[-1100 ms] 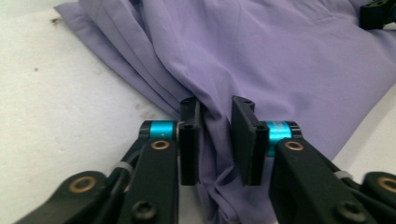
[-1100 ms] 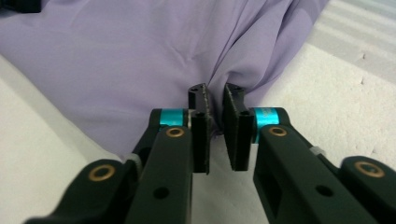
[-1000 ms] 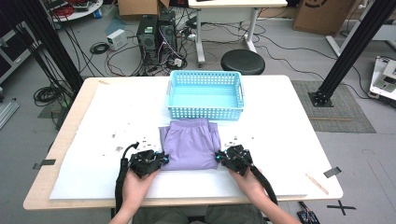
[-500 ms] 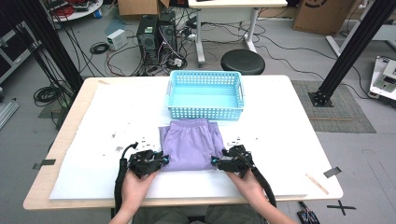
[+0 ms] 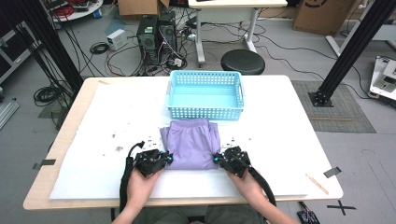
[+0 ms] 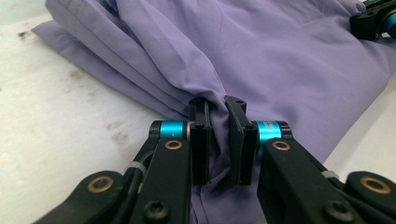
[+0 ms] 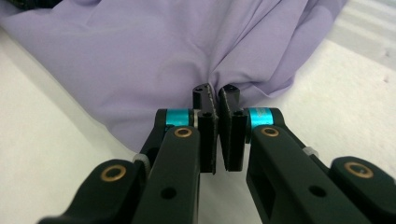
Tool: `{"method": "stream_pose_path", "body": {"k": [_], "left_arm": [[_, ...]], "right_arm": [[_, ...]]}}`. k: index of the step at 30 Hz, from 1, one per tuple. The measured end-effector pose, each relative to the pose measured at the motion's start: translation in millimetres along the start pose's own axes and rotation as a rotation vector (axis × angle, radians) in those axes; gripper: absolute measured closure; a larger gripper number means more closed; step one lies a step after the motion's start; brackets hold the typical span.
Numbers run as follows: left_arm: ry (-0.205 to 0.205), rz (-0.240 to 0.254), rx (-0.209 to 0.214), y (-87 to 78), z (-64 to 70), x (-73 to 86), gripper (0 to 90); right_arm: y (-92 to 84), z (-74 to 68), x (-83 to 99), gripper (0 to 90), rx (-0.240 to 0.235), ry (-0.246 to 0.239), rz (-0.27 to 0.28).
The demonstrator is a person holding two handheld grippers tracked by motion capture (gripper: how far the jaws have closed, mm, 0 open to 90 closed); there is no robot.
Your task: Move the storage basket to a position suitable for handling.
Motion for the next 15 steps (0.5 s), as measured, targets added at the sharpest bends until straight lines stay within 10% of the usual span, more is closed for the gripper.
{"method": "stream_pose_path", "body": {"k": [15], "left_arm": [[0.022,-0.003,0.124,26.7,37.9,-9.2,81.3]], "right_arm": [[-43.9,30.6,26.7,87.4,0.044,0.011,0.002]]}}
Point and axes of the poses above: each handheld gripper's, and its own axes: y roughly forward along the jaws, x roughly out of its underside, z roughly to its right, the point moved 2 cm from there along y, roughly forward along the jaws, and after that the axes turned 8 degrees about z, right-handed, at the moved point
